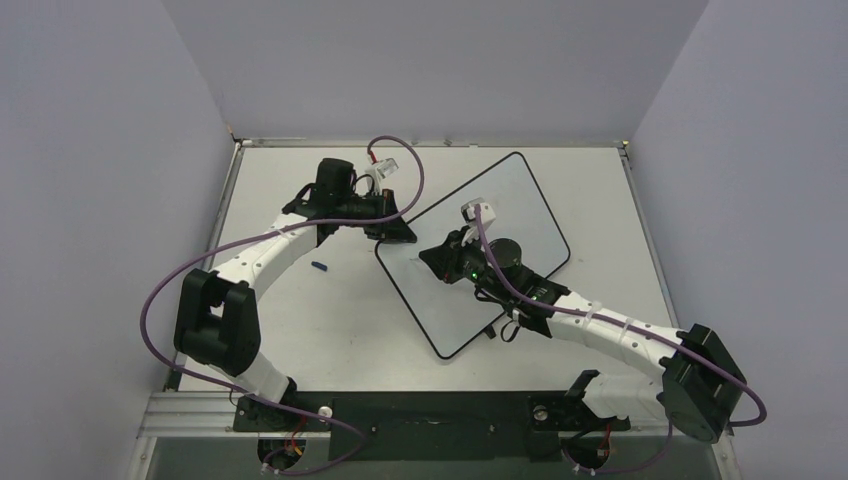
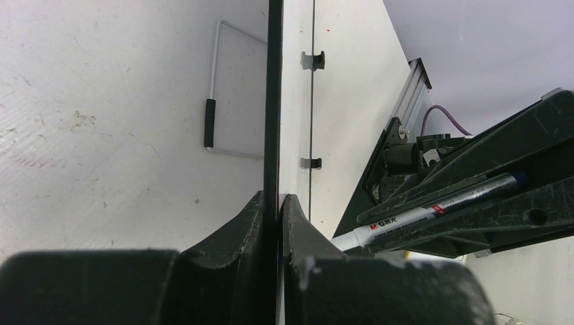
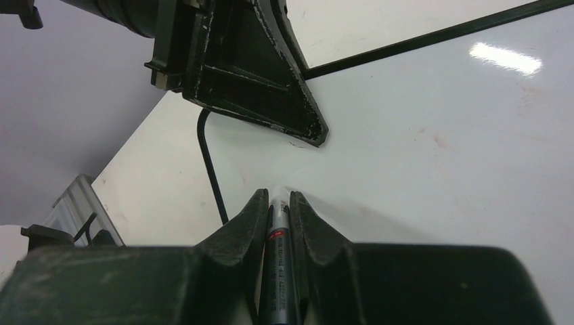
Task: Write a sentence on the whiteboard
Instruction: Hold the whiteboard at the center of the board, then write a sentence on the whiteboard.
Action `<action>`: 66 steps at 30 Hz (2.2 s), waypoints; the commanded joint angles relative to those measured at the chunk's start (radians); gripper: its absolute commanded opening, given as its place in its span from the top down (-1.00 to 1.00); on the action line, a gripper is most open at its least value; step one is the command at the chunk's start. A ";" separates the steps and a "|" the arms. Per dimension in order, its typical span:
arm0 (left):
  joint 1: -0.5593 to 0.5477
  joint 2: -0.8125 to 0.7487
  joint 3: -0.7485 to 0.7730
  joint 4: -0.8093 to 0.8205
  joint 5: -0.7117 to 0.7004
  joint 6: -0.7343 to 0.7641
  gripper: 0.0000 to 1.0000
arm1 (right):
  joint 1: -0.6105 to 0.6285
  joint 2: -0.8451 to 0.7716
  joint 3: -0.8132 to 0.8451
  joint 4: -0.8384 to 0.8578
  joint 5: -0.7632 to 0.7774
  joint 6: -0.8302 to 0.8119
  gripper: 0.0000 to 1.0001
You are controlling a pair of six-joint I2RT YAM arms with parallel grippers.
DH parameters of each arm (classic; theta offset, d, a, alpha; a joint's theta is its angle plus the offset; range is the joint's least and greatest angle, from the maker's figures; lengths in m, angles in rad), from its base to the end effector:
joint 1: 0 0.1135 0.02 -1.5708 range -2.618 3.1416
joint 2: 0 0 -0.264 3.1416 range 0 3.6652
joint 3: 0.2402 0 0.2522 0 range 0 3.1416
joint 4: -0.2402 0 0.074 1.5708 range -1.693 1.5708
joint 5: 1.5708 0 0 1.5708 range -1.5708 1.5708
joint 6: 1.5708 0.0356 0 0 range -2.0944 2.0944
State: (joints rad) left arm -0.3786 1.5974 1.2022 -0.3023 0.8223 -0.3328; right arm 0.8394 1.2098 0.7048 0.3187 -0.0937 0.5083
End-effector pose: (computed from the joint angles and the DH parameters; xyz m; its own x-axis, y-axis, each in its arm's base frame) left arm 0.3170 -0.1542 0.2754 -0.8167 0.0856 -0.5707 0.5360 0.4790 -0.6952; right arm 0.1830 0.2089 0.2742 -0.4986 0.1699 -0.8500 -0.6407 0.5882 0.4934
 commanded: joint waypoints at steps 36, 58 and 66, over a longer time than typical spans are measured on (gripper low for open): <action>-0.023 -0.011 0.025 -0.036 -0.149 0.113 1.00 | 0.022 -0.014 -0.062 0.026 0.070 -0.014 1.00; -0.023 -0.014 0.025 -0.037 -0.149 0.115 1.00 | 0.089 -0.119 -0.171 -0.050 0.150 0.013 1.00; -0.024 -0.016 0.024 -0.038 -0.150 0.115 1.00 | 0.126 -0.107 -0.112 -0.049 0.149 0.012 1.00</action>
State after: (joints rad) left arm -0.3851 1.5959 1.2072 -0.3107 0.8055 -0.3138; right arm 0.9466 1.0992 0.5499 0.2821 0.0319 0.5201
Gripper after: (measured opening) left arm 0.067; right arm 0.100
